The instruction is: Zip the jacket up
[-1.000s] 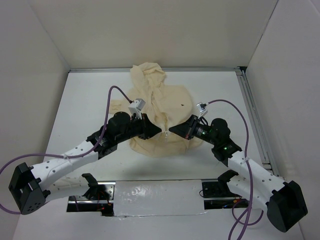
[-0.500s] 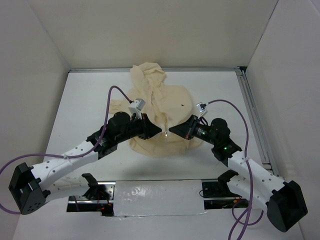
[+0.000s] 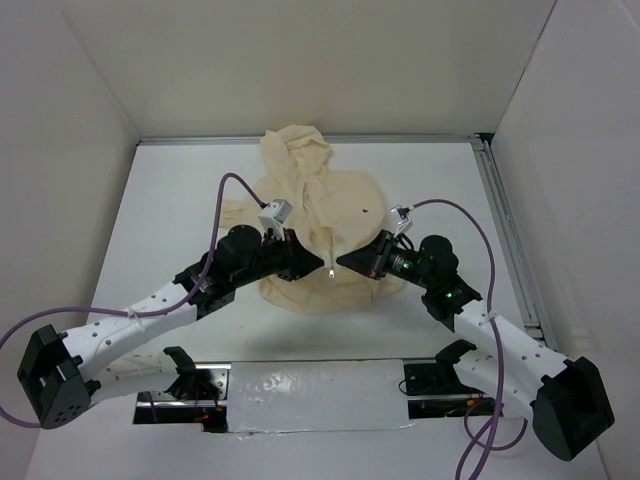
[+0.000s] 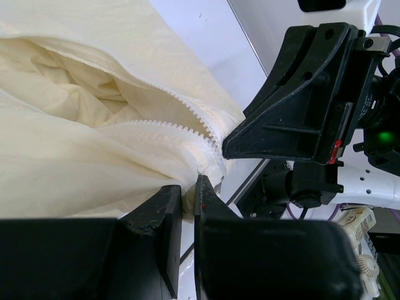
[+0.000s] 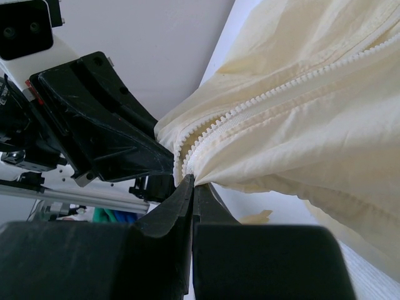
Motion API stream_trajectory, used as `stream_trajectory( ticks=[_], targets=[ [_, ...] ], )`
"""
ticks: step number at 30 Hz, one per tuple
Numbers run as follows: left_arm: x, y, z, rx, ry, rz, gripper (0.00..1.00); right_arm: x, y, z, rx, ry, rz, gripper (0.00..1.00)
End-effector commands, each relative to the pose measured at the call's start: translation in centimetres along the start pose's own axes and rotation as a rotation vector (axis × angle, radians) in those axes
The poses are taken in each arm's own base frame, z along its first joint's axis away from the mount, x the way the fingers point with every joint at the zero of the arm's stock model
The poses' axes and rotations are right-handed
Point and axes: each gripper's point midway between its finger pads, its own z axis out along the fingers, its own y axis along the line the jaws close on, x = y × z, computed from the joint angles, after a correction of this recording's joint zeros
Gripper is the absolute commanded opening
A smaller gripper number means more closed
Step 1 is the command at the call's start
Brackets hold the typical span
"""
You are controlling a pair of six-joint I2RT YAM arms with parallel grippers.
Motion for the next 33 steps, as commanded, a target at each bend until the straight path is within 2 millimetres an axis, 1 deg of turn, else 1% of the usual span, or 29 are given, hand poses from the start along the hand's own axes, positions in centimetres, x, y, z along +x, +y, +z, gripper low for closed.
stream_trajectory(
  ticks=[1,4,8,12,17,24,31,33],
  targets=[
    [-1.8,-1.2,-0.7,0.037,-0.082,0.025,0.0,-1.5,2.4,-0.4,-0.06,-0.04,-0.056,0.0],
    [-2.3,-1.2,-0.9,0.029,-0.099,0.026,0.0,-1.2,2.1,-0.5,-0.045,-0.033,-0.049,0.0],
    [-2.5,-1.6,-0.9,0.047,-0.101,0.048,0.0,-1.2,2.2,-0.6,-0.058,-0.041,-0.042,0.0],
    [-2.1,-1.8,-0.9,0.063,-0.092,0.049,0.0,-1.5,2.6,-0.4,-0.067,-0.047,-0.039,0.0],
    [-1.7,-1.4,-0.5,0.052,-0.077,0.047,0.0,-1.6,3.4,-0.2,-0.1,-0.034,-0.033,0.0],
    [-1.6,-1.1,-0.3,0.043,-0.073,0.044,0.0,-1.8,3.6,-0.4,-0.104,-0.044,-0.038,0.0],
    [-1.3,-1.1,-0.4,0.051,-0.07,0.051,0.0,-2.1,3.3,-0.3,-0.092,-0.061,-0.024,0.0],
    [-1.3,-1.1,-0.4,0.048,-0.07,0.052,0.0,-2.3,3.8,-0.4,-0.111,-0.062,-0.029,0.0]
  ],
)
